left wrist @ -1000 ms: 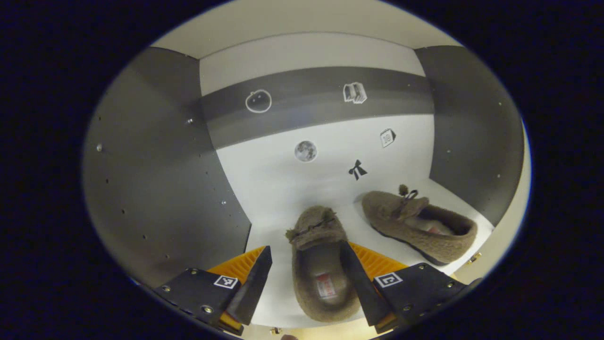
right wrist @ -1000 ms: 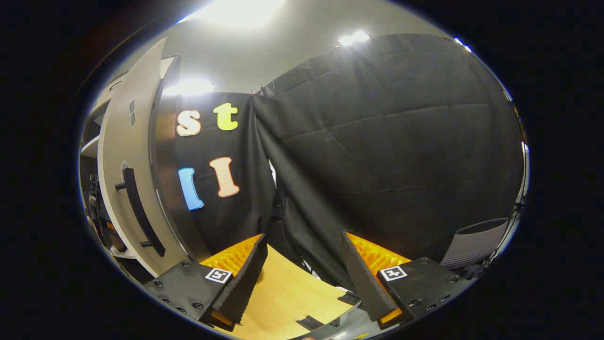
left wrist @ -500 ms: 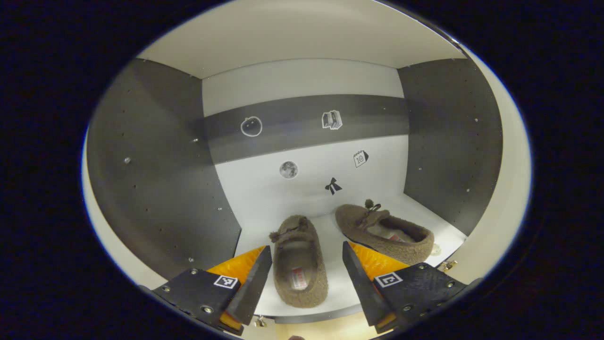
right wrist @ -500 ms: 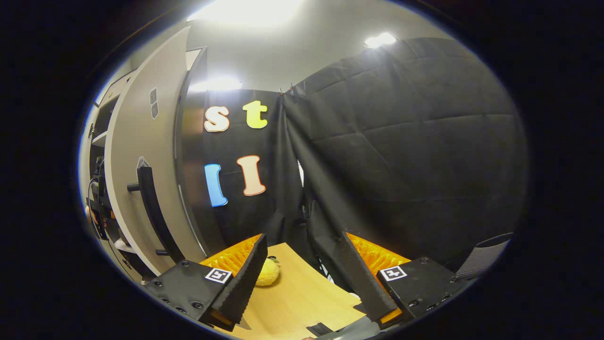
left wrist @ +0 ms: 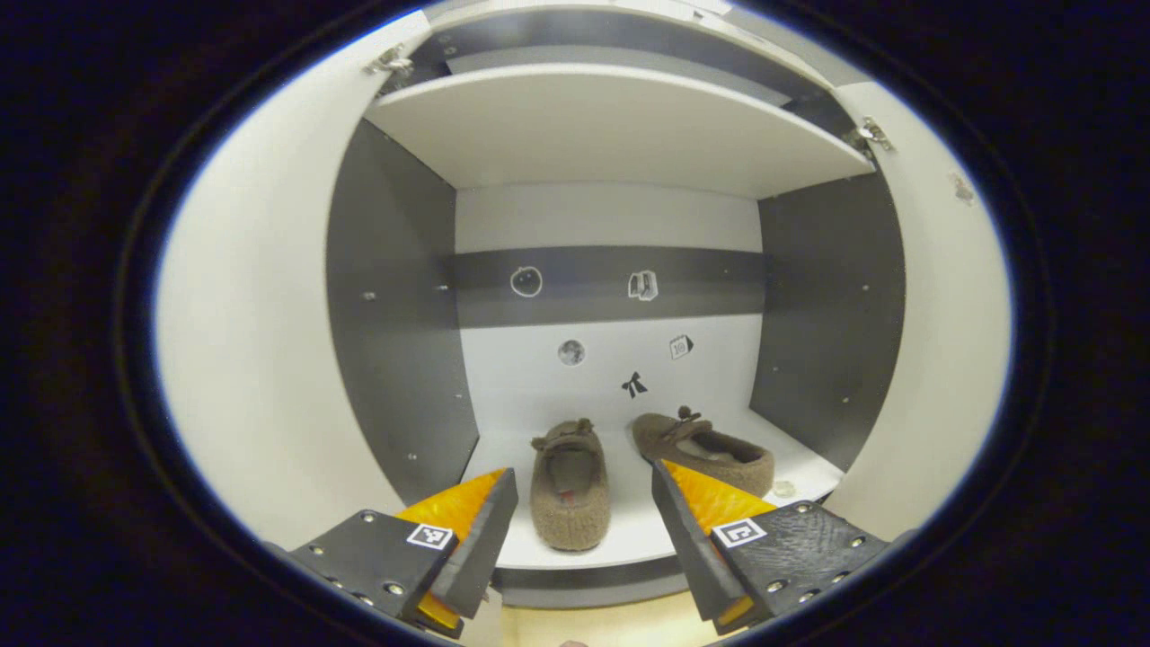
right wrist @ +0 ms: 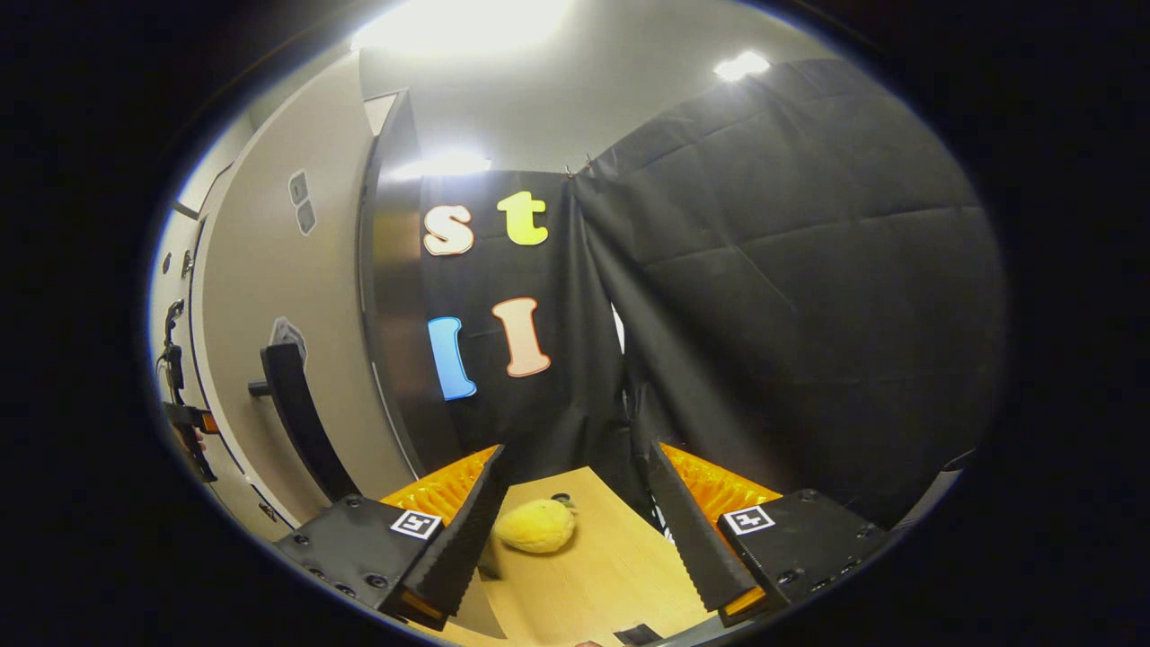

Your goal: Grab one shoe with the right hand and put it into the shoe cabinet, grab the other shoe with the left hand and put it into the shoe cabinet; then close the right door with the right hand and the left door with the left hand.

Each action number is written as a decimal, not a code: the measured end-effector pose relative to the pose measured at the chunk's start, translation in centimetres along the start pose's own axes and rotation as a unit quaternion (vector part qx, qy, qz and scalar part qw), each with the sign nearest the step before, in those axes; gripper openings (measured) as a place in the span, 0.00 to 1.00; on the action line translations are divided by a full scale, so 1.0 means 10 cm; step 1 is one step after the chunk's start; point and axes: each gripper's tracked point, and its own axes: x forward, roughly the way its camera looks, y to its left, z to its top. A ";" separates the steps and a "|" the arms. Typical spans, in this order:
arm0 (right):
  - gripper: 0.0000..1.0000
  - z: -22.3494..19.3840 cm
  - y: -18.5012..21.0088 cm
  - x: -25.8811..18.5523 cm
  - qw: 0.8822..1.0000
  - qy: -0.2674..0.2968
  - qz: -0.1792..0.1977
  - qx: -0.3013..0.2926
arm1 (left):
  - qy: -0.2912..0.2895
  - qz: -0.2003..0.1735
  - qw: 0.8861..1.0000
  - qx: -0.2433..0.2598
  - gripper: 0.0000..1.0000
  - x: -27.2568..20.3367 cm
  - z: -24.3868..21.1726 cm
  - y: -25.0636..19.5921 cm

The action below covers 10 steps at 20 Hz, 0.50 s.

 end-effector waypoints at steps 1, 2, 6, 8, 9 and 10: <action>0.98 0.05 0.03 0.03 1.000 -0.006 0.007 0.000 | -0.010 0.006 1.000 0.003 0.96 -0.14 0.00 0.00; 0.98 0.12 0.08 0.07 1.000 -0.011 0.015 -0.001 | -0.021 0.011 1.000 0.011 0.95 -0.26 0.02 0.00; 0.98 0.23 0.26 0.18 0.998 -0.019 0.051 -0.005 | -0.055 0.017 0.998 0.038 0.95 -0.59 -0.07 -0.19; 0.98 0.26 0.42 0.22 0.997 -0.020 0.078 -0.009 | -0.049 0.012 0.998 0.034 0.95 -0.84 -0.21 -0.25; 0.98 0.24 0.50 0.21 0.995 -0.018 0.092 -0.012 | -0.042 0.011 0.999 0.029 0.95 -0.95 -0.31 -0.30; 0.98 0.22 0.59 0.21 0.994 -0.016 0.106 -0.015 | -0.036 0.012 0.999 0.021 0.95 -1.03 -0.40 -0.36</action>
